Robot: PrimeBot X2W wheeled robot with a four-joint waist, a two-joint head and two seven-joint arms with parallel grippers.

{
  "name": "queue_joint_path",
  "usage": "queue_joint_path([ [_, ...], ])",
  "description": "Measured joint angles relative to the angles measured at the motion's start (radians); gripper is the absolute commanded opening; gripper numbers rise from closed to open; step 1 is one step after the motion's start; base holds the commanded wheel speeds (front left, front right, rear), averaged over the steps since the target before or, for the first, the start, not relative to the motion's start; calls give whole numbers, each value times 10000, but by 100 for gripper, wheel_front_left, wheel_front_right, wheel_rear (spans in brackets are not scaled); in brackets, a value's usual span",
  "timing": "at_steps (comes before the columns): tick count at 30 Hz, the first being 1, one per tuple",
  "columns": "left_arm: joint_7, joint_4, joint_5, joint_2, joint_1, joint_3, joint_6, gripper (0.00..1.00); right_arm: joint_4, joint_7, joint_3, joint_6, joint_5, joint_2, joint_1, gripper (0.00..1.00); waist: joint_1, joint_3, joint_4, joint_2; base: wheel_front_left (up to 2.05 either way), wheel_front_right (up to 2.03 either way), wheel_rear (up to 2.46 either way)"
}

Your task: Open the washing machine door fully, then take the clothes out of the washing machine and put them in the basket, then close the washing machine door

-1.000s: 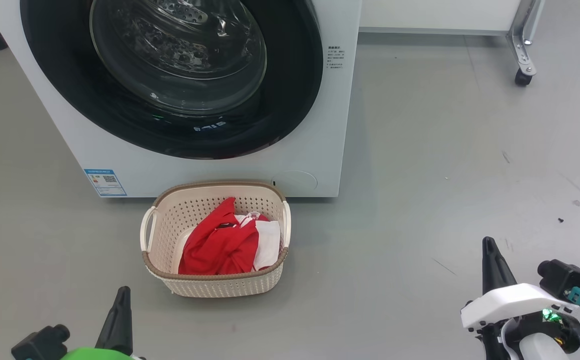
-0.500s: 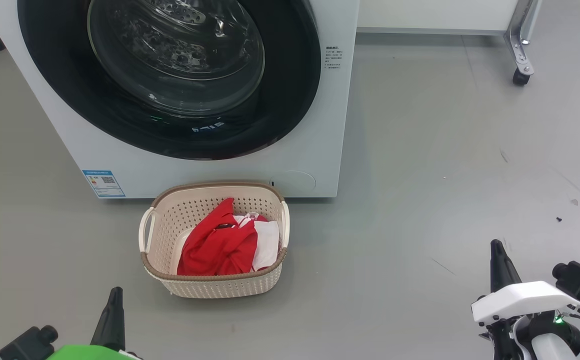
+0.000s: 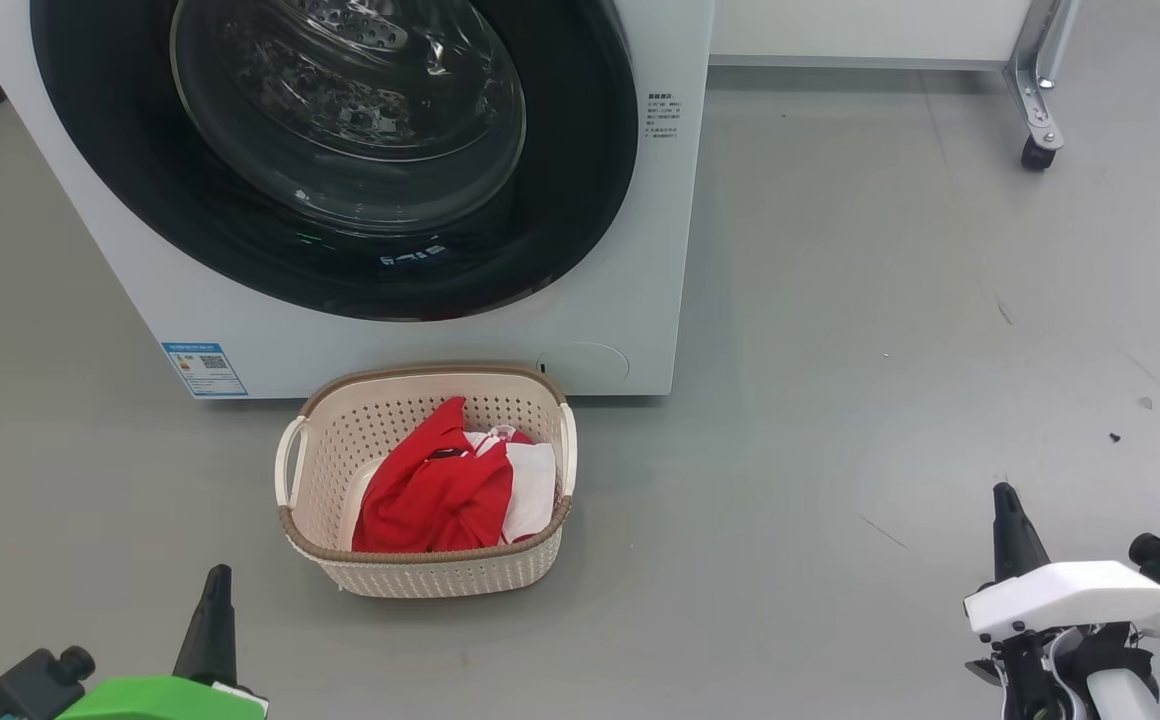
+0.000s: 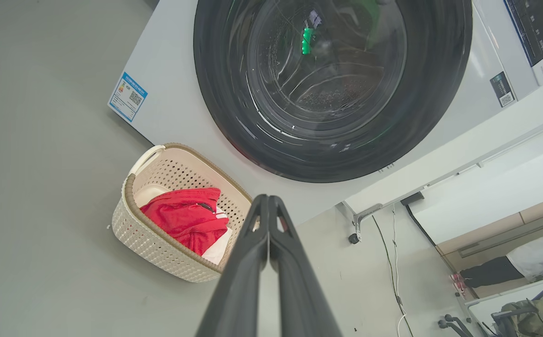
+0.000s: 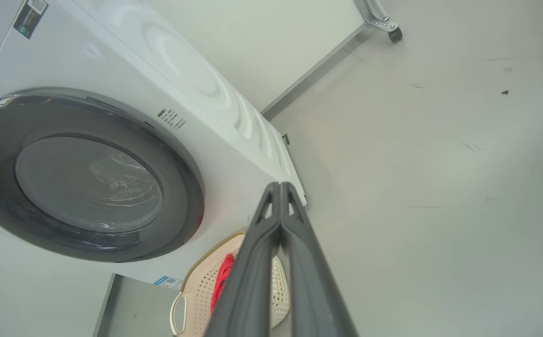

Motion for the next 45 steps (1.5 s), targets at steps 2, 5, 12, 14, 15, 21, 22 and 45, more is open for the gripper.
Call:
queue_joint_path([
  [2, 52, 2, -140, -27, -6, 35, 0, 0, -2, 52, -50, 13, 224, 6, -5, 0, 0, -1, -6, 0, 0, 0, 0],
  [5, 132, 10, -416, -75, -16, 79, -2, 0, -8, 144, -123, 17, 525, 17, -25, 0, 0, -4, -15, 0, 0, 0, 0],
  [12, 345, 44, -913, -105, -121, 232, 0, 0, -19, 364, -274, 46, 1225, 46, -57, 0, 0, -9, -36, 0, 0, 0, 0],
  [14, 376, 46, -1151, -111, -203, 290, 0, 0, -21, 403, -334, 48, 1448, 48, -58, 0, 0, -10, -42, 0, 0, 0, 0],
  [15, 431, 46, -1197, -113, -221, 318, 0, 0, -23, 439, -359, 50, 1559, 48, -60, 0, 0, -10, -45, 0, 0, 0, 0],
  [21, 541, 61, -1620, -127, -235, 405, -2, 0, -48, 610, -487, 107, 2167, 61, -91, 0, 0, -15, -62, 0, 0, 0, 0],
  [22, 606, 65, -1756, -128, -248, 424, 0, 0, -52, 631, -506, 109, 2266, 67, -92, 0, 0, -15, -65, 0, 0, 0, 0],
  [45, 1198, 169, -3436, -213, -609, 941, -2, 0, -105, 1273, -1051, 280, 4612, 115, -195, 0, 0, -31, -133, 0, 0, 0, 0],
])
